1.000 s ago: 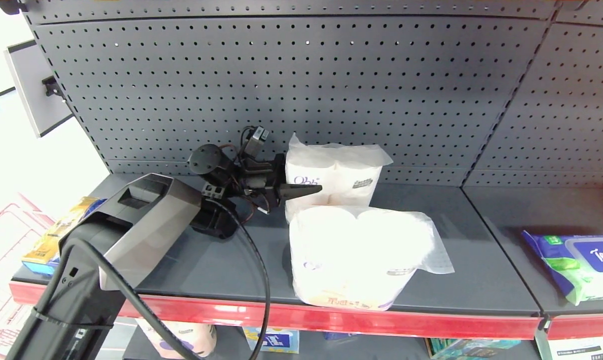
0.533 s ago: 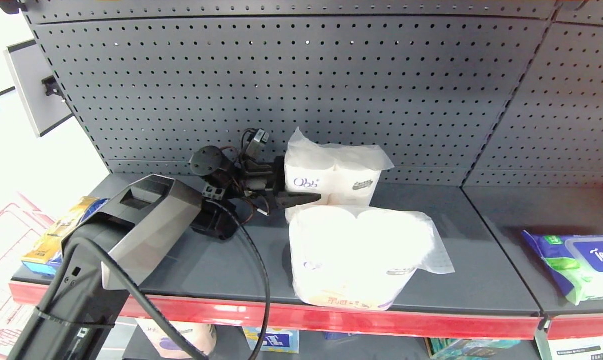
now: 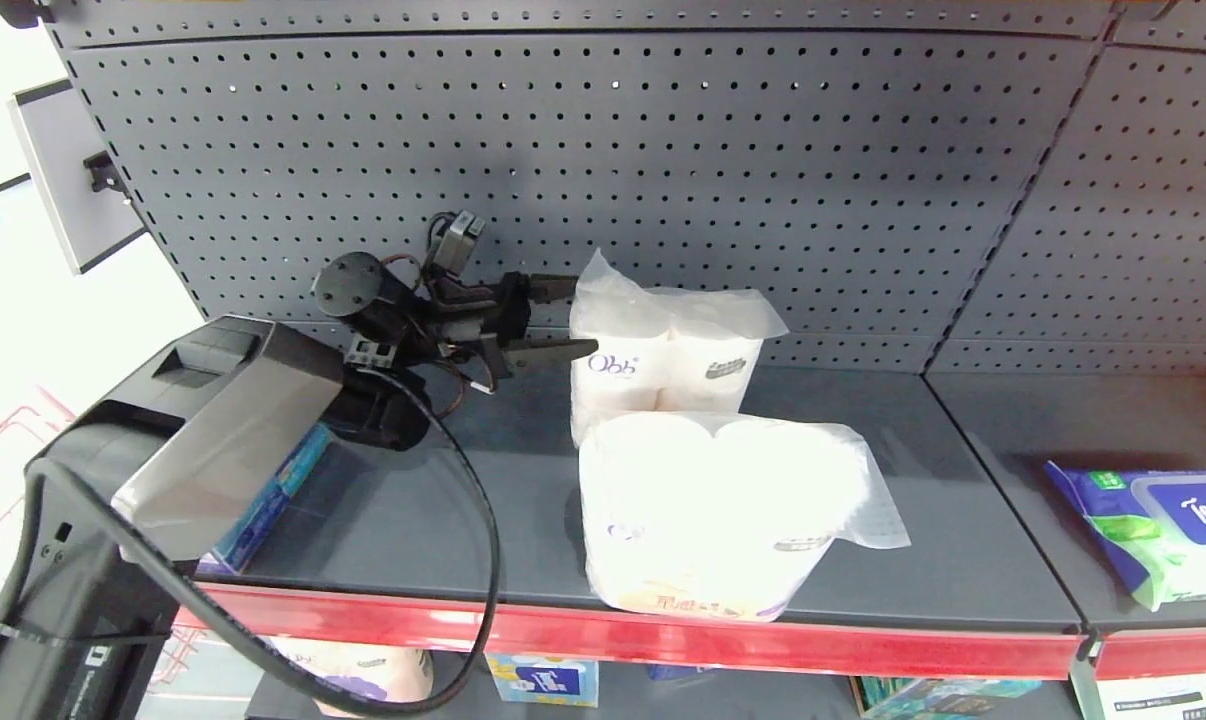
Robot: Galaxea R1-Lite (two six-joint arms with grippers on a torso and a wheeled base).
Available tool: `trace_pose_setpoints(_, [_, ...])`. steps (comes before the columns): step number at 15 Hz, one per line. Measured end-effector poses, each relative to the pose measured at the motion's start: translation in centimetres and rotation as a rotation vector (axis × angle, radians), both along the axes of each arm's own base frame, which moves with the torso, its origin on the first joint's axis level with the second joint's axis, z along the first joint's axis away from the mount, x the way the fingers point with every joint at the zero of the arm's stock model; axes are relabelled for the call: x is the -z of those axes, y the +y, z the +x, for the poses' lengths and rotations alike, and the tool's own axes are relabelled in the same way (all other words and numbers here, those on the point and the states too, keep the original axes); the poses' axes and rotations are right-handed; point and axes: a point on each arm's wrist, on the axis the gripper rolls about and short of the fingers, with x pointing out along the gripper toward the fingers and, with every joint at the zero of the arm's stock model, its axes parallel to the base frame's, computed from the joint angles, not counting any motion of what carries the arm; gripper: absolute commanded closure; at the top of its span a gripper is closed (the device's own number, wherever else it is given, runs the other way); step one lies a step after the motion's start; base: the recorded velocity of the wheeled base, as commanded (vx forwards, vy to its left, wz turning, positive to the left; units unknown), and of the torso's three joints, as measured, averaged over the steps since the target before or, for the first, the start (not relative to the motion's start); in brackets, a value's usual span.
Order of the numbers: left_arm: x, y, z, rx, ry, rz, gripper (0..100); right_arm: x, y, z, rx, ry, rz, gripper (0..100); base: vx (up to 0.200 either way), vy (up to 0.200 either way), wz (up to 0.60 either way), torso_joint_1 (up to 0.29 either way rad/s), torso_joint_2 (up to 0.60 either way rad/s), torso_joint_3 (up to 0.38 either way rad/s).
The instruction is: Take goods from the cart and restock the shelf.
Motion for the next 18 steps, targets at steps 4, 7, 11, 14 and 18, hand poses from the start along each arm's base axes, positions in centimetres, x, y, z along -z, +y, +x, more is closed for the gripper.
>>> trace_pose_setpoints(4, [-0.3,1.9,-1.5,-0.037,0.041,0.018,0,0.2,0.0,0.1,-0.001,0.006,0.004,0,0.000,0.000,0.00,0.000,0.00,0.000])
trace_pose_setpoints(7, [-1.2,2.9,-2.1,-0.057,0.033,0.016,0,0.2,0.0,0.0,-0.003,0.006,0.004,0,0.000,0.000,0.00,0.000,0.00,0.000])
trace_pose_setpoints(11, [-1.6,4.1,-3.3,-0.082,0.038,0.022,0,0.2,0.0,0.0,-0.006,0.006,0.005,0,0.000,0.000,0.00,0.000,0.00,0.000])
trace_pose_setpoints(14, [-0.8,6.3,-6.9,-0.153,0.148,0.039,0,0.1,0.0,0.0,-0.053,0.005,0.006,0,0.000,0.000,0.00,0.000,0.00,0.000])
trace_pose_setpoints(18, [-1.3,10.9,-14.5,-0.409,0.294,-0.005,0,-1.7,0.1,-0.2,-0.073,-0.018,0.004,0,0.000,0.000,0.00,0.000,0.00,0.000])
